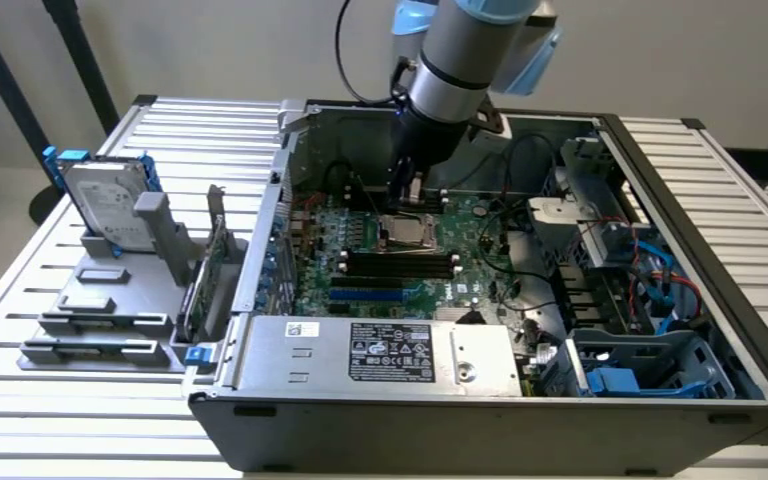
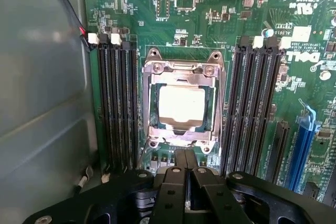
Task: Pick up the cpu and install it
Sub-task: 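Close the cpu cover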
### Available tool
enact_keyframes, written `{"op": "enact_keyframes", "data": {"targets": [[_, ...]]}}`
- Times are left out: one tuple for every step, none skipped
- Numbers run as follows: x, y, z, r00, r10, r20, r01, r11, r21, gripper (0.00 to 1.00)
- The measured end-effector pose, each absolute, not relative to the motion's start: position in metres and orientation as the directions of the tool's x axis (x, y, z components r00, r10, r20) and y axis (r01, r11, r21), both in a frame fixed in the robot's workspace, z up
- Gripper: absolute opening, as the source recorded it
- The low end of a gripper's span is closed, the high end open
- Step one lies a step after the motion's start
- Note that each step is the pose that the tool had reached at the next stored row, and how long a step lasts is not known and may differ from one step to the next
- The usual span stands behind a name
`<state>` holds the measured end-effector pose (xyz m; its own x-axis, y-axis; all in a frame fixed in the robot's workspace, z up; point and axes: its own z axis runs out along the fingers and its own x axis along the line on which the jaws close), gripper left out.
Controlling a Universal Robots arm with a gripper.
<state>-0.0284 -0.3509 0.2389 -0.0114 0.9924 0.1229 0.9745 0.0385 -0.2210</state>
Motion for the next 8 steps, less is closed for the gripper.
{"op": "enact_keyframes", "data": {"targets": [[-0.028, -0.351, 0.237, -0.011, 0.992, 0.123, 0.974, 0.038, -0.222, 0.11], [-0.028, -0.351, 0.235, -0.011, 0.992, 0.123, 0.974, 0.038, -0.222, 0.11], [-0.028, -0.351, 0.233, -0.011, 0.992, 0.123, 0.974, 0.038, -0.222, 0.11], [-0.028, -0.351, 0.232, -0.011, 0.992, 0.123, 0.974, 0.038, -0.222, 0.11], [-0.028, -0.351, 0.23, -0.011, 0.992, 0.123, 0.974, 0.039, -0.223, 0.11], [-0.028, -0.351, 0.228, -0.011, 0.992, 0.123, 0.974, 0.039, -0.225, 0.11], [-0.028, -0.351, 0.227, -0.011, 0.992, 0.123, 0.973, 0.039, -0.229, 0.11], [-0.028, -0.351, 0.226, -0.01, 0.992, 0.123, 0.972, 0.039, -0.233, 0.11]]}}
